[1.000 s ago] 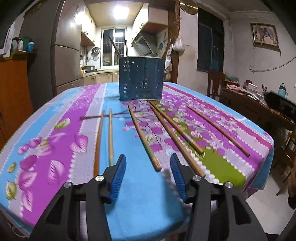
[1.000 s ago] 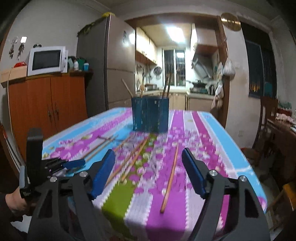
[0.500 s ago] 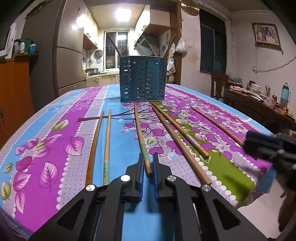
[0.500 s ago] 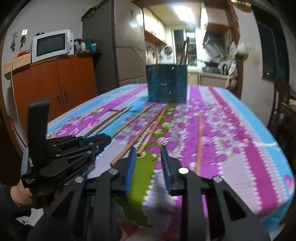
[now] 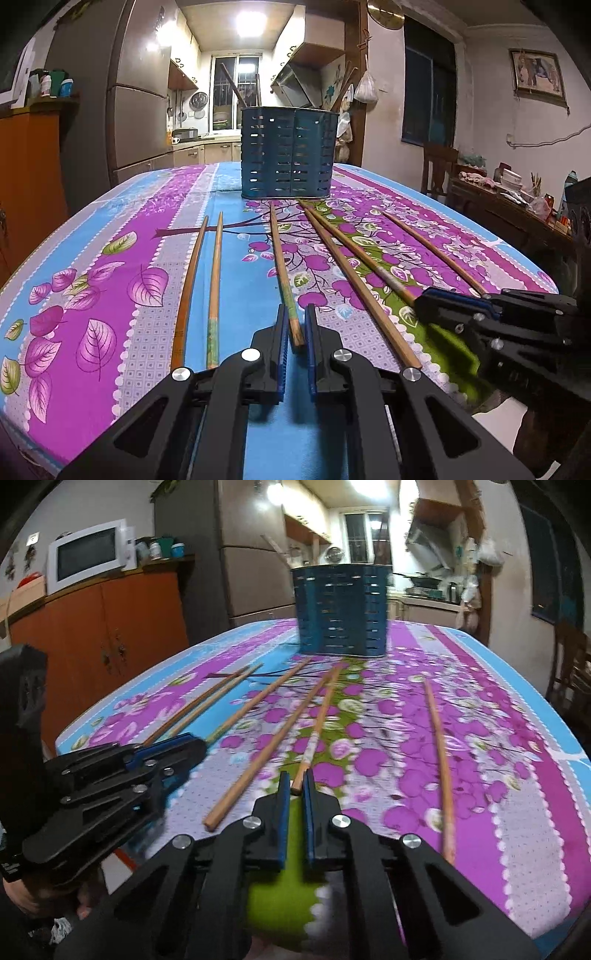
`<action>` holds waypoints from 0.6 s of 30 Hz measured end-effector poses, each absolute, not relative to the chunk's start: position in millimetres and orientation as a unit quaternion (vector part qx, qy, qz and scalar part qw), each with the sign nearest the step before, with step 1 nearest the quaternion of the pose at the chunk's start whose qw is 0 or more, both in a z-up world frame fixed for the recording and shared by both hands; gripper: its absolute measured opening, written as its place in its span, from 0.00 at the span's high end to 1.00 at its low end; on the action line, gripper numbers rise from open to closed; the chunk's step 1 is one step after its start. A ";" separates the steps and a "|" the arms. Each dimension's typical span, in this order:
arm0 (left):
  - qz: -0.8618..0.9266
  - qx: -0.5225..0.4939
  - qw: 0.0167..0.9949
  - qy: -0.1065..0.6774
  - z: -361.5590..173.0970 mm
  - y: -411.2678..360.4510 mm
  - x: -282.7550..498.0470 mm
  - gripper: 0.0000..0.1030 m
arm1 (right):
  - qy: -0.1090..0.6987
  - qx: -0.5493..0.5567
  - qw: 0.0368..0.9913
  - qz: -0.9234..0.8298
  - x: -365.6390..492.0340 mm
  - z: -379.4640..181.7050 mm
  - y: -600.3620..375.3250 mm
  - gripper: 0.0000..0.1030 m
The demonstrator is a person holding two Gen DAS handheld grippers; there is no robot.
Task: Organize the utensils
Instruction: 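Lower the right gripper onto a chopstick and close it while the left gripper grasps another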
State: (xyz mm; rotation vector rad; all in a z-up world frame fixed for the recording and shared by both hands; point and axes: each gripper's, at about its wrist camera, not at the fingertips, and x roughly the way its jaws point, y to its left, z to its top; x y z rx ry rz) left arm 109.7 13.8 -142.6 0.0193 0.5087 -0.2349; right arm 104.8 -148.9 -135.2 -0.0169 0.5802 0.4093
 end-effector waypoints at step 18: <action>-0.118 0.029 0.967 0.223 -149.4 6.0 105.6 0.80 | 0.260 -0.013 0.944 0.202 106.5 -139.5 -145.6 0.81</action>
